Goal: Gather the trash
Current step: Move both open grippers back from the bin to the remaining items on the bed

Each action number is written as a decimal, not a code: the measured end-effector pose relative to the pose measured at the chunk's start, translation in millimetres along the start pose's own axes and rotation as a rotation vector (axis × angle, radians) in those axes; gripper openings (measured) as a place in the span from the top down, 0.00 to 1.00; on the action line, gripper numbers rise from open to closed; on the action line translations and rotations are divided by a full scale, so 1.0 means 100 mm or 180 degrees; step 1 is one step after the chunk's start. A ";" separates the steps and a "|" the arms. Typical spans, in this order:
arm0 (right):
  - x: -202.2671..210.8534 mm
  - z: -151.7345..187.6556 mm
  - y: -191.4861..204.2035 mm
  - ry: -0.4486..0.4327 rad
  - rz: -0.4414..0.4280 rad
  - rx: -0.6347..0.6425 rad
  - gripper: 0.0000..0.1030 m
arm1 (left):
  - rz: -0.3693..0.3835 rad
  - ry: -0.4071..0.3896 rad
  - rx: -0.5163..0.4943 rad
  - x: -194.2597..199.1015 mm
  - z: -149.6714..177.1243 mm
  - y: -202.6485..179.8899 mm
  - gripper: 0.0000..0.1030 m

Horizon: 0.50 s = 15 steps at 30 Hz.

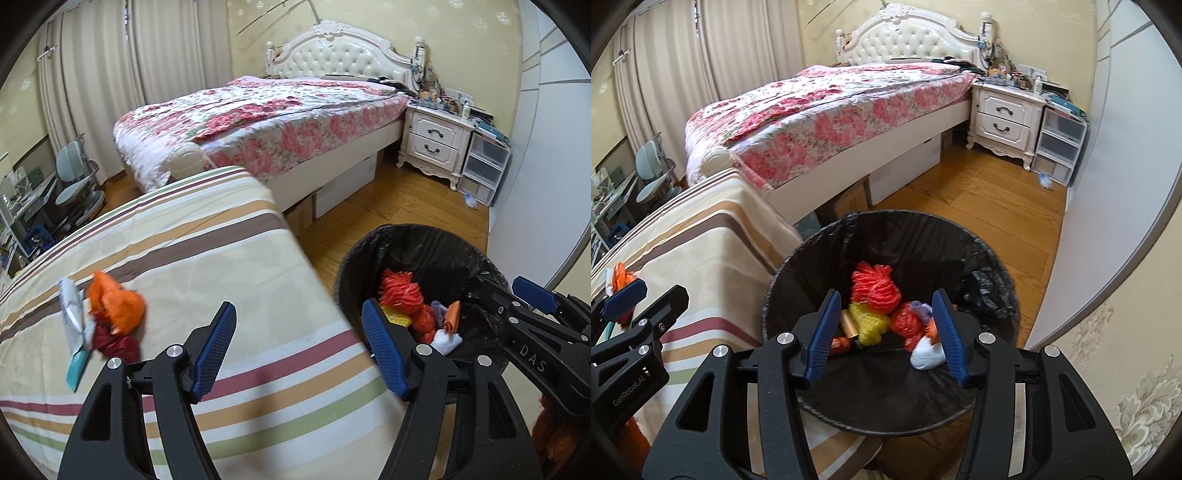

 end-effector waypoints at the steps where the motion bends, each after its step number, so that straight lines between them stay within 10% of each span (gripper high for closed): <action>1: 0.00 0.02 0.06 0.0014 -0.0032 0.0026 0.50 | -0.0023 0.0005 0.0026 0.02 0.03 0.06 0.32; 15: 0.04 0.28 1.24 0.0154 -0.0499 0.0571 0.48 | -0.0583 0.0064 0.0520 0.32 0.51 1.23 0.26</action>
Point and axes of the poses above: each gripper's, at about its wrist camera, not at the fingertips, and x roughly against the way its jaws point, y to its left, z to its underside, the point moved 8 cm from there along -x, roughly the way its jaws point, and after that the axes turned 4 degrees about -x, right-handed, at the moved point
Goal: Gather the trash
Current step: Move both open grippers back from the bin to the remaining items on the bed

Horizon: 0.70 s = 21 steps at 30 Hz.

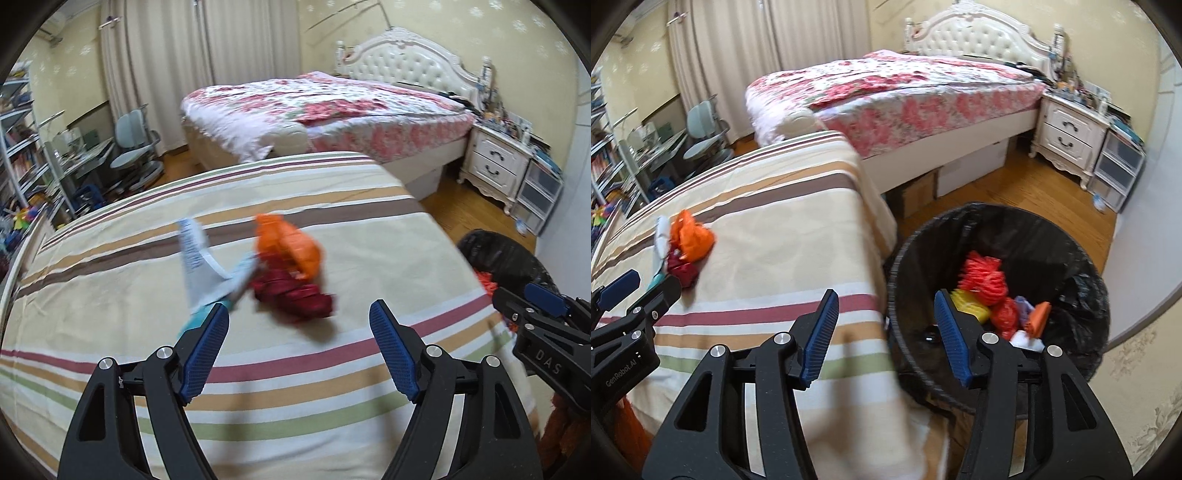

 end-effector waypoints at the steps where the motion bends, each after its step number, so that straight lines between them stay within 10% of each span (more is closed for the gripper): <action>1: 0.00 0.00 0.09 0.0003 -0.0033 0.0046 0.48 | -0.0037 0.0007 0.0032 0.00 0.02 0.07 0.26; 21: -0.06 0.01 1.45 0.0070 -0.0487 0.0705 0.47 | -0.0608 0.0145 0.0564 0.07 0.45 1.46 0.26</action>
Point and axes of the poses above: each gripper's, at about its wrist camera, not at the fingertips, and x roughly against the way its jaws point, y to its left, z to its underside, the point moved 8 cm from there along -x, roughly the way its jaws point, and after that the axes turned 4 degrees about -x, right-handed, at the moved point
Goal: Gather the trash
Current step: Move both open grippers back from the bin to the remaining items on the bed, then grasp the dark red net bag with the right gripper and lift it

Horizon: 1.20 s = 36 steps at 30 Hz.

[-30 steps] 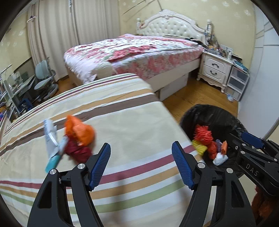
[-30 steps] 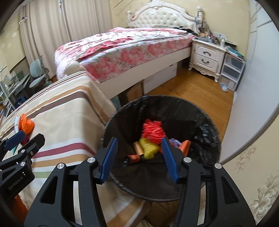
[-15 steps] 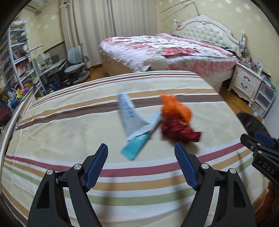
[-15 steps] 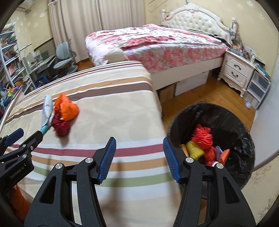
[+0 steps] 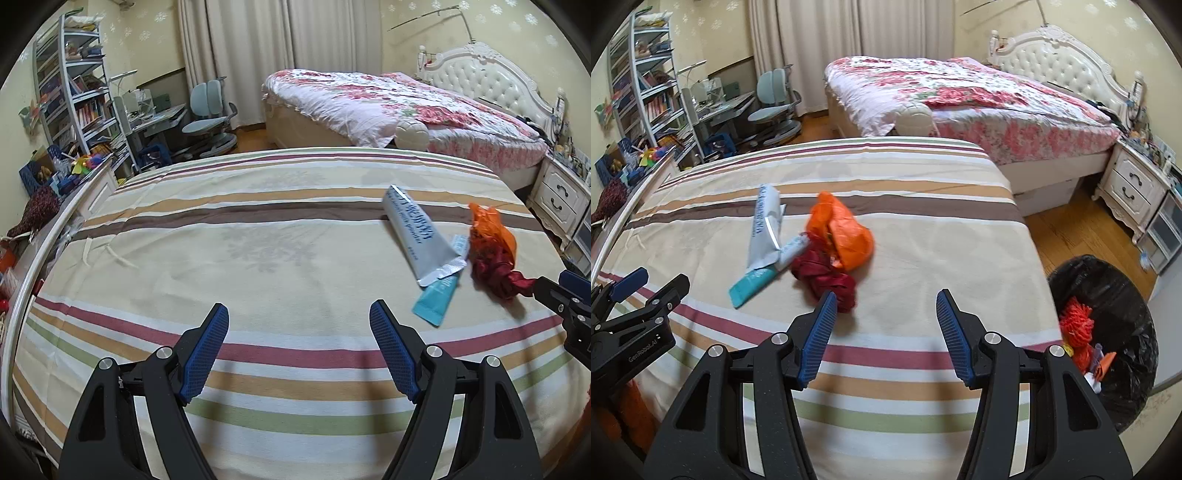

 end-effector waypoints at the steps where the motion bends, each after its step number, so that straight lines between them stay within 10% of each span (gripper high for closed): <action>1: -0.02 -0.01 0.05 0.0012 -0.0017 0.0026 0.47 | 0.0001 0.0009 0.0014 -0.02 0.00 0.02 0.26; 9: -0.22 0.03 0.30 0.0149 -0.0075 0.0155 0.48 | 0.0035 0.0041 0.0063 -0.08 -0.02 0.07 0.26; 18: -0.29 0.07 0.33 0.0208 -0.0038 0.0226 0.76 | 0.0089 0.0034 0.0005 -0.09 -0.03 0.00 0.26; 36: -0.13 0.18 -0.02 0.0174 0.0087 0.0059 0.77 | 0.0181 0.0018 -0.0142 -0.09 -0.06 -0.21 0.26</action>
Point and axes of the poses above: each gripper's, at about its wrist camera, not at the fingertips, and x roughly against the way its jaws point, y to its left, z to its underside, the point moved 8 cm from there along -x, roughly the way its jaws point, and after that the axes turned 4 degrees about -x, right-handed, at the moved point
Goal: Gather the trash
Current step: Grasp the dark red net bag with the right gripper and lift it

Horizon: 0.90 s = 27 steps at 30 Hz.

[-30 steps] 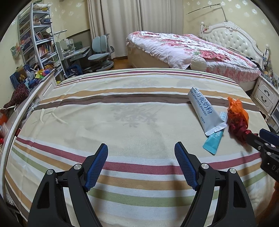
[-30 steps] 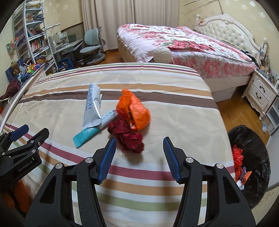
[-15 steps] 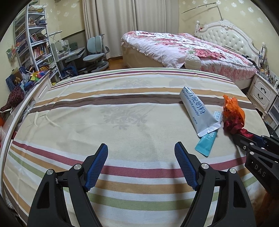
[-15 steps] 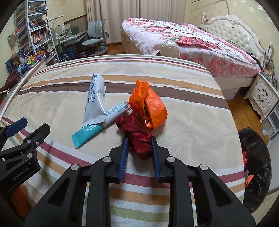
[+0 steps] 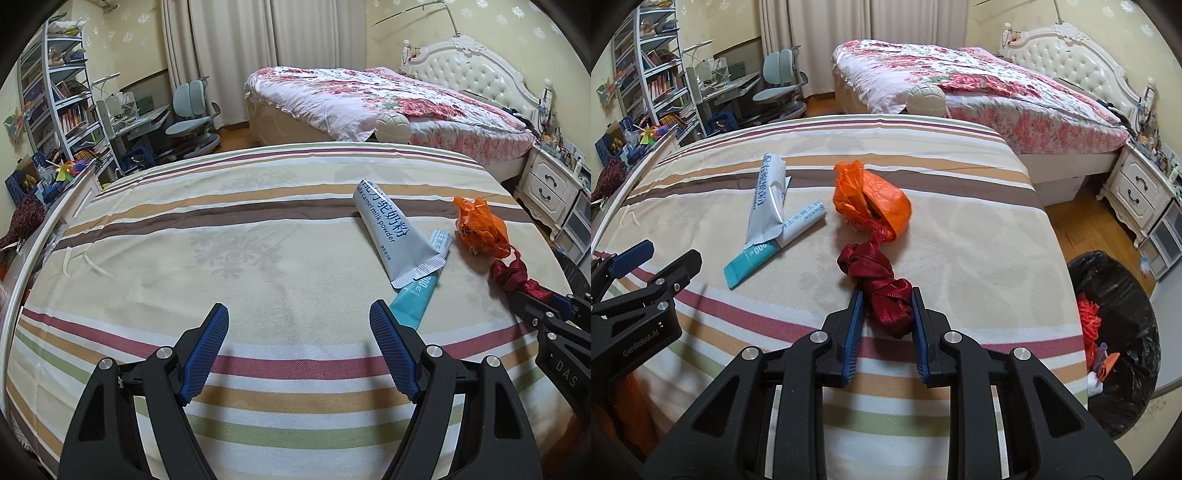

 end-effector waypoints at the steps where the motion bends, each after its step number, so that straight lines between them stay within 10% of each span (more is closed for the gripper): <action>1: 0.00 0.00 -0.04 -0.0002 0.0018 -0.0023 0.77 | 0.0009 0.0000 0.0004 0.00 0.00 -0.01 0.26; 27: -0.27 -0.33 -0.47 -0.0007 0.0180 -0.0217 0.77 | 0.0179 -0.0037 -0.0121 -0.15 -0.42 -0.38 0.26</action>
Point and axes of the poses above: each gripper's, at about its wrist camera, not at the fingertips, and x roughly against the way its jaws point, y to its left, z to its underside, the point moved 8 cm from there along -x, roughly the way its jaws point, and after that the axes turned 4 degrees about -x, right-handed, at the moved point
